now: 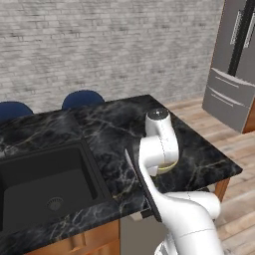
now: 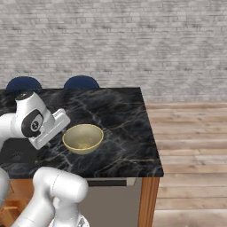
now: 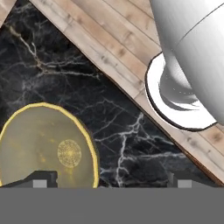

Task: Pick the mug and place it in the sink. Pick the bowl and place it in the open cabinet and then close the cabinet.

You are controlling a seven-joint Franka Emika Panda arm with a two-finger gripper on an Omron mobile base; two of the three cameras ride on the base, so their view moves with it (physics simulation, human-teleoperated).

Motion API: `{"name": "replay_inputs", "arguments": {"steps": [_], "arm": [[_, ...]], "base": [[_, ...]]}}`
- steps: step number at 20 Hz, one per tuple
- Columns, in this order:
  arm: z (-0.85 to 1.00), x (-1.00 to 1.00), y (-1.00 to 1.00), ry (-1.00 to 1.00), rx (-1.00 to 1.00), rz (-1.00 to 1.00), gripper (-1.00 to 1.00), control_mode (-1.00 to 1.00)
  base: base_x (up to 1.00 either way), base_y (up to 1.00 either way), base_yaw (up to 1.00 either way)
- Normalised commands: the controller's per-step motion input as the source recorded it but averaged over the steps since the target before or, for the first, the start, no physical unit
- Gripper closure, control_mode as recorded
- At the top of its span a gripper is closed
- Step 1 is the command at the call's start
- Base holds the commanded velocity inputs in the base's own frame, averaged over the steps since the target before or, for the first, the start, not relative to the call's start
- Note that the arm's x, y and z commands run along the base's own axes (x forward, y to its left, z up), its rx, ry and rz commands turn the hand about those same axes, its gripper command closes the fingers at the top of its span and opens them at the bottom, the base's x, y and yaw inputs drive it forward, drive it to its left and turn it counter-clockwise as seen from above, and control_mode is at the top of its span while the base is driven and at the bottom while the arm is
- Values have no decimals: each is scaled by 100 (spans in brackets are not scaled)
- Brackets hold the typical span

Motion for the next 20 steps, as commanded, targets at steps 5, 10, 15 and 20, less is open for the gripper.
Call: {"name": "replay_inputs", "arguments": {"steps": [5,10,15,20], "arm": [[-49,4,4,0,0,-4,-100,-100],[-29,22,14,0,-3,-2,-100,-100],[-6,50,10,2,0,0,-100,-100],[-4,37,0,6,0,0,-100,-100]], "base": [[0,0,0],[0,0,0],[0,0,0],[0,0,0]]}}
